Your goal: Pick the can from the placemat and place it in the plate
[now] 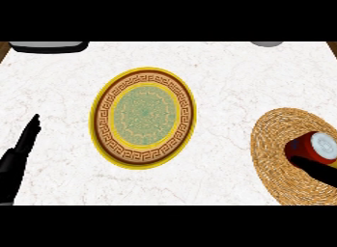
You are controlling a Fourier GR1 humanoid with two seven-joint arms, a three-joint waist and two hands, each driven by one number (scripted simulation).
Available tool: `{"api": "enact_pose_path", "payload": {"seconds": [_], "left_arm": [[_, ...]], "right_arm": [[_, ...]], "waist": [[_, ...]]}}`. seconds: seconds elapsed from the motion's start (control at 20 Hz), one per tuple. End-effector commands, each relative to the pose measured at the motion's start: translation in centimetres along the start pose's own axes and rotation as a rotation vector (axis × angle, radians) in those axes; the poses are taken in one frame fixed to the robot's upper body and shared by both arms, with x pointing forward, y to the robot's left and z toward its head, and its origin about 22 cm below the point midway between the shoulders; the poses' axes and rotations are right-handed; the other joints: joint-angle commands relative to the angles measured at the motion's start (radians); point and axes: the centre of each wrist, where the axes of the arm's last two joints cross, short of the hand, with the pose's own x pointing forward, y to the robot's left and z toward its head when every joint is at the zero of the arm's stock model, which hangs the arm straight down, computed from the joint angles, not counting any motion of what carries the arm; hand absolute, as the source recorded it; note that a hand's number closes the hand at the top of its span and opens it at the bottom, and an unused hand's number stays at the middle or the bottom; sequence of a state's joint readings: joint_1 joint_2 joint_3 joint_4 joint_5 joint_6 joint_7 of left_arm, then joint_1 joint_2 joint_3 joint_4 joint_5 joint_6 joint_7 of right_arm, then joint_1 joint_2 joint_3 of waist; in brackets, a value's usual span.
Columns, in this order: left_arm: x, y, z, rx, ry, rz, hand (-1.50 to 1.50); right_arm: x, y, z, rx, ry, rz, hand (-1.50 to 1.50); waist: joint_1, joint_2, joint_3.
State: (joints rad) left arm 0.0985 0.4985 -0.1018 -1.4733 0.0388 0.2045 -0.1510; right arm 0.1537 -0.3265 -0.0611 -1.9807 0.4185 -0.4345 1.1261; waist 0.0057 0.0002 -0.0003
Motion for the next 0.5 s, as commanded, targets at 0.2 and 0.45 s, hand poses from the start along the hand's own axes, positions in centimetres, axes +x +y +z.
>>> {"api": "enact_pose_path", "payload": {"seconds": [0.2, 0.45], "left_arm": [[-1.9, -1.2, 0.4, 0.009, 0.012, -0.017, 0.0], [-1.1, 0.6, -0.7, 0.0, 0.002, 0.01, 0.0]], "right_arm": [[0.1, 2.7, -0.8, 0.085, 0.118, 0.059, -1.5], [0.0, 3.5, -2.9, 0.068, 0.126, 0.054, -1.5]], "waist": [[-0.003, 0.001, 0.0], [-0.004, 0.0, 0.0]]}}
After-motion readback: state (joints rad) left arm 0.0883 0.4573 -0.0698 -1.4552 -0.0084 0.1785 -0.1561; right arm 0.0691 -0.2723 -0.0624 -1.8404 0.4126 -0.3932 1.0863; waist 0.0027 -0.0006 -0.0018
